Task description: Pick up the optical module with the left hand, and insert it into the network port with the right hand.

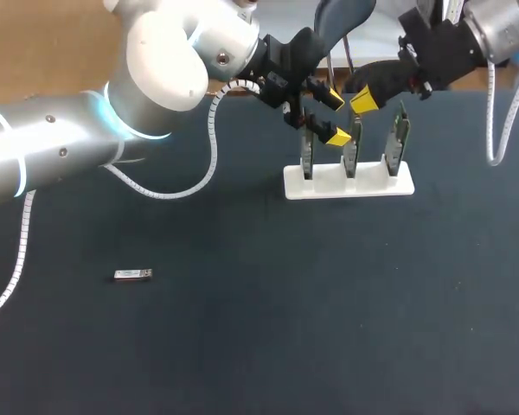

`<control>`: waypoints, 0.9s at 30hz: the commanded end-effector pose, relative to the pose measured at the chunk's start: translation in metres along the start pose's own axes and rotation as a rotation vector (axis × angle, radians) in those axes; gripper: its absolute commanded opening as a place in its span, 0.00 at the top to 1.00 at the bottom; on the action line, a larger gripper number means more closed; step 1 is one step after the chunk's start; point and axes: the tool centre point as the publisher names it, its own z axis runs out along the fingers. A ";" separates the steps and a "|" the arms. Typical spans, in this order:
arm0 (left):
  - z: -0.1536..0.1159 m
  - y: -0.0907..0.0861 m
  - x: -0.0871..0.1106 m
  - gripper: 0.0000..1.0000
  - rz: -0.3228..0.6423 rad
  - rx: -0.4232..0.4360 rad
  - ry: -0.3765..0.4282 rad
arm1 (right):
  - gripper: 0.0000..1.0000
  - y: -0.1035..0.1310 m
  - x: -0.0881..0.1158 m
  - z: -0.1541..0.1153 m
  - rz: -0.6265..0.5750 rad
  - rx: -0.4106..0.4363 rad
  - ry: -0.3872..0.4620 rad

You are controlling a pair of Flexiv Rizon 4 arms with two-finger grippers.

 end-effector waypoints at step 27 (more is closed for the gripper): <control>0.000 0.000 -0.001 0.00 -0.002 0.000 0.004 | 1.00 0.004 0.019 -0.077 -0.134 -0.001 -0.068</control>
